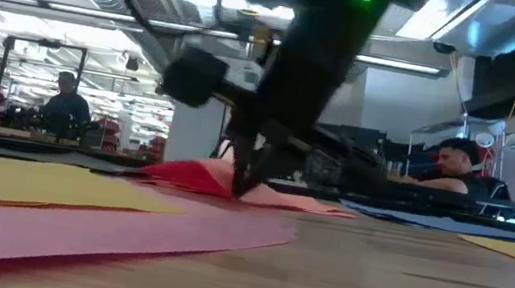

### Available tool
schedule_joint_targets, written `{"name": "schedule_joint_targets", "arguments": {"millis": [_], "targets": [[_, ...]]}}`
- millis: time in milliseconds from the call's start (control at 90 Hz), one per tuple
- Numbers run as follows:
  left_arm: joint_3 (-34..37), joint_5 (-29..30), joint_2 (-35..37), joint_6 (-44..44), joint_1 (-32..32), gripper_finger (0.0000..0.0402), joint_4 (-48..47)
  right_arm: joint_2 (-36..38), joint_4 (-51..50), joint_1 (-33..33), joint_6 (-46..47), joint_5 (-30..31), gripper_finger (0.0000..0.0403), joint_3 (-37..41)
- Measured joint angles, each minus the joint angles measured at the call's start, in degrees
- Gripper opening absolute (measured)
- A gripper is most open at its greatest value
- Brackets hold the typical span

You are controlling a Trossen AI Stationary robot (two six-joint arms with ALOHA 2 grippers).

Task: Organize paper
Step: Stack the orange paper on top of the other orange paper

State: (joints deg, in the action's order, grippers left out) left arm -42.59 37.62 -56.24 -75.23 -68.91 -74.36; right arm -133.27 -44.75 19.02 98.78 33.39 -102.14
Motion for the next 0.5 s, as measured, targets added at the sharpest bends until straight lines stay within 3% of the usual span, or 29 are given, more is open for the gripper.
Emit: {"name": "schedule_joint_targets", "arguments": {"millis": [256,500], "targets": [[0.0,0.72,-0.01,1.28,0.05,0.002,-0.5,0.02,-2.53,-0.3,-9.73,1.95,0.0018,-4.59],[3.89,4.1,0.01,2.01,0.05,0.002,-2.75,0.02,-9.57,0.07,-18.66,-5.4,0.0112,-5.84]]}}
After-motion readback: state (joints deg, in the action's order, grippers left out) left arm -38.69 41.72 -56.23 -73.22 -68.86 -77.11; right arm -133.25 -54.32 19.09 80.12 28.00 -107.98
